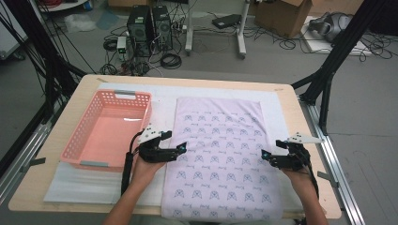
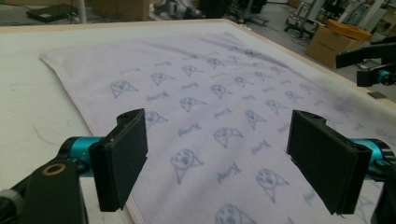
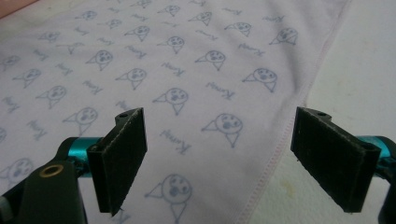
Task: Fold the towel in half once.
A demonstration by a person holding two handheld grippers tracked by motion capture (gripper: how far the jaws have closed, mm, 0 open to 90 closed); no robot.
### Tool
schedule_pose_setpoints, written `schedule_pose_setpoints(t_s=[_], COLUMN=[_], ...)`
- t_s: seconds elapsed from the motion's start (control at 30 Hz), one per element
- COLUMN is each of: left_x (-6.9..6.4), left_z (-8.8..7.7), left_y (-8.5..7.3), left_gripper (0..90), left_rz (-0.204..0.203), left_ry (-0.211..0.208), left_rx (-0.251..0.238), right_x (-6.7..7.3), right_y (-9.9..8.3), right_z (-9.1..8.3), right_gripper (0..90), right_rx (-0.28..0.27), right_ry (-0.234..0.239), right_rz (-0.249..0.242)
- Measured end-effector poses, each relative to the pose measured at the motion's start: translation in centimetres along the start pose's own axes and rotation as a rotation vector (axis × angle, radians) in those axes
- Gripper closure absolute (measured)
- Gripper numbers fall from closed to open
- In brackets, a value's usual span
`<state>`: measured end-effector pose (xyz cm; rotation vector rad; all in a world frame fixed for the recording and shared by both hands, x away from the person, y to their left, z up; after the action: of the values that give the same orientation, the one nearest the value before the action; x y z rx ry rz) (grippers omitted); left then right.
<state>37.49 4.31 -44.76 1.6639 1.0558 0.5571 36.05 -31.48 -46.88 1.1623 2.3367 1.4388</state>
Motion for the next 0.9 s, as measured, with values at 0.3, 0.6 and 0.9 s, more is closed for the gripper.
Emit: schedule_pose_setpoints(t_s=[0.3, 0.6, 0.9], left_x=[1.7, 3.7, 6.3], left_z=[3.9, 7.5, 9.4], left_y=[2.7, 2.5, 0.2], left_gripper=[27.8, 33.0, 34.1], left_rz=[-0.04, -0.116, -0.114], left_ry=[0.079, 0.147, 0.284], left_rx=[0.063, 0.136, 0.223], right_x=[-2.6, -5.0, -7.5], right_y=[2.0, 3.0, 3.3], right_z=[1.1, 2.7, 4.2], right_gripper=[19.1, 29.2, 40.2], right_rx=[0.017, 0.043, 0.033], right_ry=[-0.05, -0.052, -0.091], right_rz=[0.031, 0.079, 0.172])
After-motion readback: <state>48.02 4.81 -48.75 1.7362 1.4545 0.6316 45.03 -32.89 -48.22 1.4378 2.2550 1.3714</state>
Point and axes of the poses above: each handheld gripper's, and its own axes: z roughly forward along the jaws, y roughly out of its top, x roughly to its left, the point moved 8 cm from there along z, roughly forward along the jaws, and after that the axes turned 14 degrees about y, right-handed, at the moved point
